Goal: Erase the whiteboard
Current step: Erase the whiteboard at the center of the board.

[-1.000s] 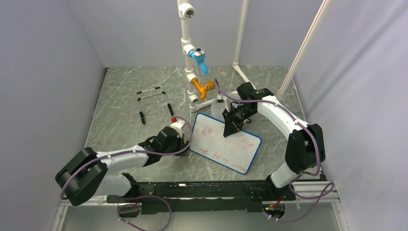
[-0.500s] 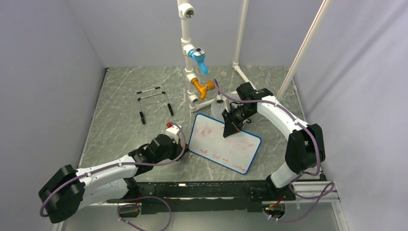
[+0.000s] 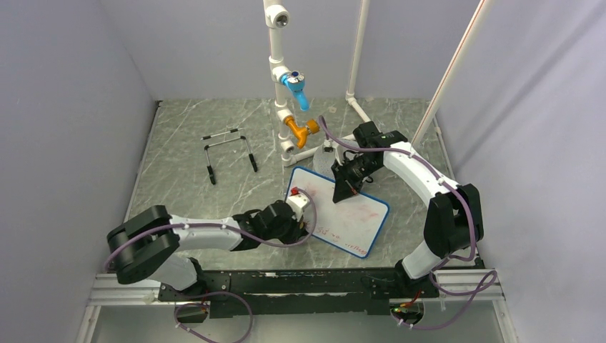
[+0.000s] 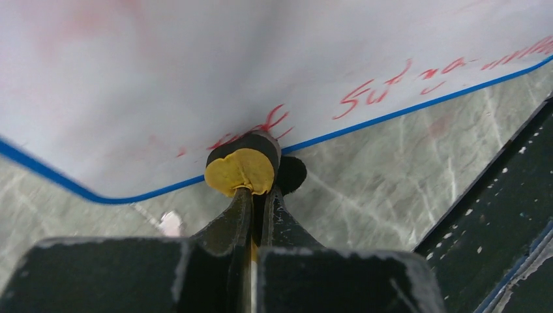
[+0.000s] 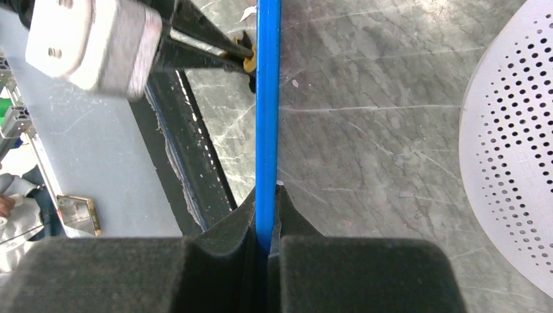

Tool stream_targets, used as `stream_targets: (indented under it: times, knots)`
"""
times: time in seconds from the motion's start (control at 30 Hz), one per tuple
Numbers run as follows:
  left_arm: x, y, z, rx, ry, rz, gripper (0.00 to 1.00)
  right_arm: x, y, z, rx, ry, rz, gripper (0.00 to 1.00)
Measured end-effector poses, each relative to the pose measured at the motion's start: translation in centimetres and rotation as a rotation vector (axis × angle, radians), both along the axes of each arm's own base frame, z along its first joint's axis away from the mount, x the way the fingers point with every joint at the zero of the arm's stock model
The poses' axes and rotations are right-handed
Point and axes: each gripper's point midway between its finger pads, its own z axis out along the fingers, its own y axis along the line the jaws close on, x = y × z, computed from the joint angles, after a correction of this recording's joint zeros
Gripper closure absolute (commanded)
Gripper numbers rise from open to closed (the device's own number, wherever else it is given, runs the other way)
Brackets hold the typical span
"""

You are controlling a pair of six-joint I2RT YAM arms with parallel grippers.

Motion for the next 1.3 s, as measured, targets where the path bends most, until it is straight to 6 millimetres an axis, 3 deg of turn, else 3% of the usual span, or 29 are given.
stream_targets:
  times: [0.13,0.3,0.43,0.57,0.7,0.87,1.13,1.3]
  knots:
    - [-0.4,-2.0,0.2,0.011,-0.015,-0.052,1.0,0.2,-0.2,0.0,-0.001,0.0,-0.009,1.0]
    - [-0.3,-2.1,0.3,0.019,-0.036,-0.044,1.0,0.2,-0.2,0.0,-0.001,0.0,-0.009,1.0]
    - [0.3,-0.9,0.5,0.015,-0.05,0.022,1.0,0.2,-0.2,0.0,0.0,-0.001,-0.01,1.0]
    - [2.4,1.7,1.0,-0.014,-0.047,0.145,1.0,0.5,-0.1,0.0,0.001,-0.003,-0.025,1.0]
    - [3.2,2.3,1.2,-0.025,-0.042,0.18,1.0,0.8,0.0,0.0,0.001,-0.005,-0.038,1.0]
    - [2.6,1.1,0.9,-0.03,-0.041,0.11,1.0,0.8,0.0,0.0,0.001,-0.005,-0.039,1.0]
    - [0.3,-3.0,0.7,0.008,-0.068,-0.078,1.0,0.8,0.0,0.0,0.001,-0.005,-0.038,1.0]
    - [0.3,-3.0,0.6,0.017,-0.074,-0.074,1.0,0.8,0.0,0.0,0.001,-0.006,-0.038,1.0]
